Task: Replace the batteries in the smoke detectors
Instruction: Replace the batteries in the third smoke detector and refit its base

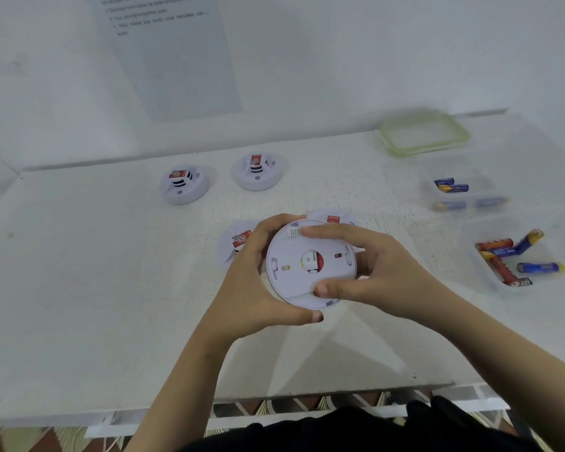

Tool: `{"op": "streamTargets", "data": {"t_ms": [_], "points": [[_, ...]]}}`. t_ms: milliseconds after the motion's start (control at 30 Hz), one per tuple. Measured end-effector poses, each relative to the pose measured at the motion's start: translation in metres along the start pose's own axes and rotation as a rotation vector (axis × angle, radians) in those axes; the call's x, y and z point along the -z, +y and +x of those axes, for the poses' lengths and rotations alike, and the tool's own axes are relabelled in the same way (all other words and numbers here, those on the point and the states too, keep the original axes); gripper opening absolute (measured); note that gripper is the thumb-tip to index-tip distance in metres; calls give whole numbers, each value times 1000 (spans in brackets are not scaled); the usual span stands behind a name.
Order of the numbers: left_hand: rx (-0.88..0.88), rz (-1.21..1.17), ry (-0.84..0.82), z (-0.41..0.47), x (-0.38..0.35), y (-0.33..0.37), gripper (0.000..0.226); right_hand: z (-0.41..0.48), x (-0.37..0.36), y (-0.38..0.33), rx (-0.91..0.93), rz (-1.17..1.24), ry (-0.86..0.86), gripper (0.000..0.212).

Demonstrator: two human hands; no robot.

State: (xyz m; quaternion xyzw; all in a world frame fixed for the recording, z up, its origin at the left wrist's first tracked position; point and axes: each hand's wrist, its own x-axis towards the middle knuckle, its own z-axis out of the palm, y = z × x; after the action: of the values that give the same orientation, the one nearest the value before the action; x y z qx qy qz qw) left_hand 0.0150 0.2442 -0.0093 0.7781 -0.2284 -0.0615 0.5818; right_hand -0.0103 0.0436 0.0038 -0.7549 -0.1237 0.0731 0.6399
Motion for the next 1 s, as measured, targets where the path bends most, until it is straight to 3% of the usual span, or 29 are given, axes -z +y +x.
{"op": "streamTargets", "data": {"t_ms": [300,467,767,933,1000], "points": [[-20,48,51,-1,-2,6,104,-3,-6,-4,255,-347,160,57],[-27,36,74,-1,-4,8,97,-3,-8,-2,299,-419,211,58],[-53,60,121,-1,-11,5,95,-6,-17,1,285,-438,313,55],[-71,114,171,3,-13,5,97,-3,-18,5,194,-512,292,59],[-105,175,166,7,-13,7,102,-3,-23,7,131,-405,263,61]]}}
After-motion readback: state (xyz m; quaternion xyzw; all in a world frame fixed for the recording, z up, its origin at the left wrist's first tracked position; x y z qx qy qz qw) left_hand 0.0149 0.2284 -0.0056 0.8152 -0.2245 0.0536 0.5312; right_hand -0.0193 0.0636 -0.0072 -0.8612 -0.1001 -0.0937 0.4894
